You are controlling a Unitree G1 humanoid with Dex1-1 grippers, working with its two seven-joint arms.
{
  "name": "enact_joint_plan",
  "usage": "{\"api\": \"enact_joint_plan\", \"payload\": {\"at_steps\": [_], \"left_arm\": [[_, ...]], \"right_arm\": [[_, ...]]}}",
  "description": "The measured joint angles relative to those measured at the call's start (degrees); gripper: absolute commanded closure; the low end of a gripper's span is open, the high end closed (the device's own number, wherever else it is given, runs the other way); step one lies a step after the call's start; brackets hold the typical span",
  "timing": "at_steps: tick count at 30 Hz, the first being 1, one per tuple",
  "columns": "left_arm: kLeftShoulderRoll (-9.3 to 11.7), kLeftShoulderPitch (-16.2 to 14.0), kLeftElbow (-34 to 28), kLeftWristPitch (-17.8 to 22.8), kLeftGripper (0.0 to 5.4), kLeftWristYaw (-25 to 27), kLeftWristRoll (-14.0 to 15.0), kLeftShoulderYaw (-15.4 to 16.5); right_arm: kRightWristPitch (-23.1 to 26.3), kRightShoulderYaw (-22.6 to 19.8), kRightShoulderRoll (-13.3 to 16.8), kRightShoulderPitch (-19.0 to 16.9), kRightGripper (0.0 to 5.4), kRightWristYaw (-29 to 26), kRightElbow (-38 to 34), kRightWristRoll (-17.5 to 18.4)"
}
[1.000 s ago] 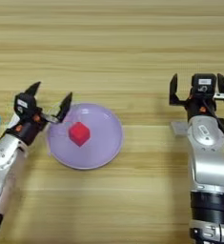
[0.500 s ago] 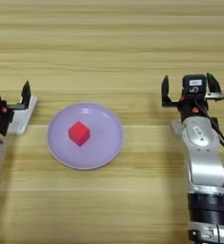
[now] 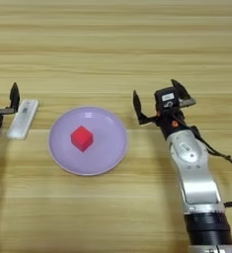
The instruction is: Move the objects on the table
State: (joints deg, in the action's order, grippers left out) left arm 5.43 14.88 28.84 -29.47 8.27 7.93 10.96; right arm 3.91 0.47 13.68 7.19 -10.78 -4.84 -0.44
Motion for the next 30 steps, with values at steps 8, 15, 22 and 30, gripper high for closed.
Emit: {"api": "enact_joint_plan", "payload": {"at_steps": [8, 15, 22, 30], "left_arm": [[0.17, -1.33, -0.54, 0.41, 0.02, 4.47, 1.37, -1.30], [-0.14, -5.63, -2.50, 1.21, 0.02, 6.52, 1.50, -2.72], [-1.64, -8.26, -3.52, 1.62, 0.02, 6.42, 0.36, -5.40], [-2.65, -9.67, -5.16, 1.92, 0.02, 5.03, -0.93, -6.79]], "right_arm": [[-0.63, 5.22, -1.13, -1.28, 0.00, -4.28, -0.73, 0.30], [0.53, 7.47, -2.22, -2.30, 0.00, -8.65, -2.12, 3.11], [0.58, 10.35, -3.66, -3.70, 0.00, -11.77, -3.64, 5.33], [-0.27, 13.86, -5.18, -4.29, 0.00, -14.22, -1.22, 5.33]]}}
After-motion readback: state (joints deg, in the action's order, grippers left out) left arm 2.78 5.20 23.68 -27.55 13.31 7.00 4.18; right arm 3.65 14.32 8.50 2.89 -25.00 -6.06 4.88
